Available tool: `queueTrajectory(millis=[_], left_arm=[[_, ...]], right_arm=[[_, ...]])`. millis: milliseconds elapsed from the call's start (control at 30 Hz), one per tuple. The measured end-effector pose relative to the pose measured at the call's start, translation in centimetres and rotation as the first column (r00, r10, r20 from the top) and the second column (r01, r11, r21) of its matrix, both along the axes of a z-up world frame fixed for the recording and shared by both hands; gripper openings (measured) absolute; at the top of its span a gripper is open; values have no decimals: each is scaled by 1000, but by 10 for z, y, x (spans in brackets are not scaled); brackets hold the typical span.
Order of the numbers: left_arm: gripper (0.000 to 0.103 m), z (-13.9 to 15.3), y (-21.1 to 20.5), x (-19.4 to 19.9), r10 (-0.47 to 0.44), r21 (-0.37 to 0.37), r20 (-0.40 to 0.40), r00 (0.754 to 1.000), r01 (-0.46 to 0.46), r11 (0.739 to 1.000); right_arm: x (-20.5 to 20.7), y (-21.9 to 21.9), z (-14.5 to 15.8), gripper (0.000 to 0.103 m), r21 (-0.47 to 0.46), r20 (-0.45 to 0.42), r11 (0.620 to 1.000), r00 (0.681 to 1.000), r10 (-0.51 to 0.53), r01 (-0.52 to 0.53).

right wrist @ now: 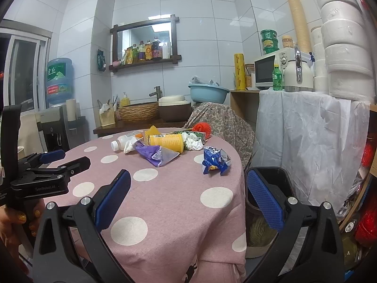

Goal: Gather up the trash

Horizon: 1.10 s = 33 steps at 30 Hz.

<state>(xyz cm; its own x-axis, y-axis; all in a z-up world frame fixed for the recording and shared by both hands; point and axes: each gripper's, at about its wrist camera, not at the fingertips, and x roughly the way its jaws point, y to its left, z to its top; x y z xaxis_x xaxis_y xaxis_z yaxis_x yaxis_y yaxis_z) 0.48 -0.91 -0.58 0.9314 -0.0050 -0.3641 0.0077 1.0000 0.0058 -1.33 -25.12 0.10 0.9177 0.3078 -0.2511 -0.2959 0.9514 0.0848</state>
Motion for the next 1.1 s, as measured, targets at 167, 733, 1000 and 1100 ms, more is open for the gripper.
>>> queueTrajectory(millis=[167,733,1000,1100], left_arm=[[98,0,-2,2,-2,3,1,1000,2,1000],[98,-2,-2,-1,-7,2,-1,1000,7,1000],[98,-2,-2,0,-14,5,-3,1000,14,1000],[98,-2,-2,0,-12,6,-4,1000,12,1000]], right_arm=[[-1,0,1,98,2,-1,1000,1000,0,0],[-1,0,2,98,0,3,1000,1000,-1,1],[-1,-1,2,98,0,1,1000,1000,0,0],[-1,-1,2,98,1,-1,1000,1000,-1,1]])
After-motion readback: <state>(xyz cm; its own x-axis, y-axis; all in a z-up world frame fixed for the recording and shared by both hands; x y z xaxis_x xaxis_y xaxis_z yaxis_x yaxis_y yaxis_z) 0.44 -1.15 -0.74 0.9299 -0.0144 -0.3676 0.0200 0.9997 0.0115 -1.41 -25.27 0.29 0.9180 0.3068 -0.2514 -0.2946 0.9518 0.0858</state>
